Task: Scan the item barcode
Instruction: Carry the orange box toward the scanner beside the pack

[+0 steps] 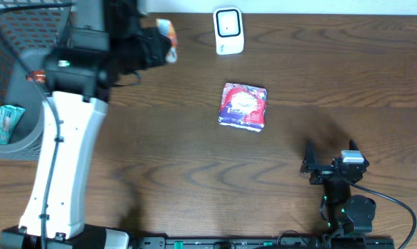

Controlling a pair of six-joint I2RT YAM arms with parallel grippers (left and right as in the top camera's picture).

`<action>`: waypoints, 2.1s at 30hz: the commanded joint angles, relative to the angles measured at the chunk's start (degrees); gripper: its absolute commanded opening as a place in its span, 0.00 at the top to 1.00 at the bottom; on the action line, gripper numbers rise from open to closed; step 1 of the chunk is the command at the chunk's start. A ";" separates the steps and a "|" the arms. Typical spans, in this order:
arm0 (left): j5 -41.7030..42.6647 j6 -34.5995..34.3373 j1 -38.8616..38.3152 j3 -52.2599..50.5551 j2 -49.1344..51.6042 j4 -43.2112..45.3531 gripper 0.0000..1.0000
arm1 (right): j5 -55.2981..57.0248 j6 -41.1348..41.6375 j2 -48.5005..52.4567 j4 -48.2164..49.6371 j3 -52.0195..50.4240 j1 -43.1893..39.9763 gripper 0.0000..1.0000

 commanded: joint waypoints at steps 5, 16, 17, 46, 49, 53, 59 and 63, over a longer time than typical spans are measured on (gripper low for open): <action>-17.88 1.31 -8.11 -3.43 6.25 -0.63 0.93 | -0.33 -0.22 -0.31 -0.20 -0.13 0.55 0.01; -17.84 1.29 -12.90 -3.72 19.69 -1.22 0.93 | -0.33 -0.22 -0.31 -0.20 -0.13 0.55 0.01; -17.84 1.07 -13.07 -3.72 20.98 -1.27 0.92 | -0.33 -0.22 -0.31 -0.20 -0.13 0.55 0.01; -15.13 -6.47 -17.70 -8.22 30.25 -1.62 0.93 | -0.33 -0.22 -0.31 -0.20 -0.13 0.55 0.01; -11.13 -6.47 -18.10 -8.22 30.25 -1.64 0.92 | -0.33 -0.22 -0.31 -0.20 -0.13 0.55 0.01; -6.49 -6.49 -18.84 -8.22 30.25 -1.46 0.92 | -0.33 -0.22 -0.31 -0.20 -0.13 0.55 0.01; -2.49 -6.43 -19.12 -8.22 30.25 -1.49 0.92 | -0.33 -0.22 -0.31 -0.20 -0.13 0.55 0.01; -2.78 -6.43 -18.91 -8.22 30.25 -1.42 0.92 | -0.33 -0.22 -0.31 -0.20 -0.13 0.55 0.01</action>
